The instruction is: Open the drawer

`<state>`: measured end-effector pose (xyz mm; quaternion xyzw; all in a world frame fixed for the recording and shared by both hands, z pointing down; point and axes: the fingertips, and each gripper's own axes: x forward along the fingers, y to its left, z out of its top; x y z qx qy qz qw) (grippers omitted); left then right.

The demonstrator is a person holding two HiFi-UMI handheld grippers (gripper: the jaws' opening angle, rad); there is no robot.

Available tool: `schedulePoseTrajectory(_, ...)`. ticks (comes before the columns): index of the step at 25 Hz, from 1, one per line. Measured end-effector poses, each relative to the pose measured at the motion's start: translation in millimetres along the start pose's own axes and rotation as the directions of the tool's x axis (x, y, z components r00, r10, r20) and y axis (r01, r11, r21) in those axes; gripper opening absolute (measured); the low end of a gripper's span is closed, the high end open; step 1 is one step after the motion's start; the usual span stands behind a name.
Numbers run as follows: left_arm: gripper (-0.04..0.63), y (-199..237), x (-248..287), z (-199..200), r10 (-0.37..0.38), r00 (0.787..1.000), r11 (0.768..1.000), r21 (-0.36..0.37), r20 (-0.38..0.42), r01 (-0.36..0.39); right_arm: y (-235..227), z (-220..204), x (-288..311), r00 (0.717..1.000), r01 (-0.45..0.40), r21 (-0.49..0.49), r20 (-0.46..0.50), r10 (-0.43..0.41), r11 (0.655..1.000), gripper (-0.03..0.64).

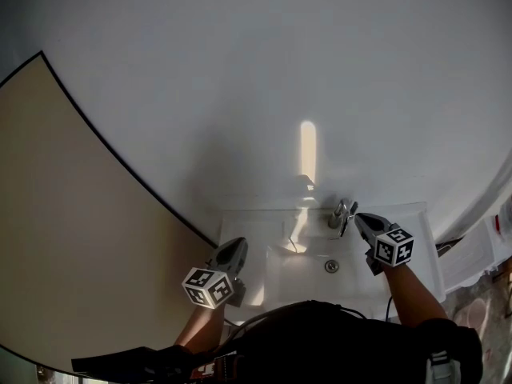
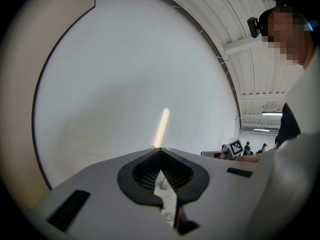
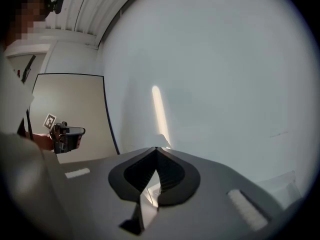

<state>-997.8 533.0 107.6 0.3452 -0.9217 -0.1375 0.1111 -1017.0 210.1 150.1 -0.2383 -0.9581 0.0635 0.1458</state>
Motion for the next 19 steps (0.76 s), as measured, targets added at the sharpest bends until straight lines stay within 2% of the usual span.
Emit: schedulePoseTrajectory(19,-0.009,0.4,8.7,8.2,-0.022,1.000,1.000,0.010,-0.013,0.022,-1.6,0.4,-0.5,1.000,0.013,-0.005,-0.014,-0.013,1.000,-0.002)
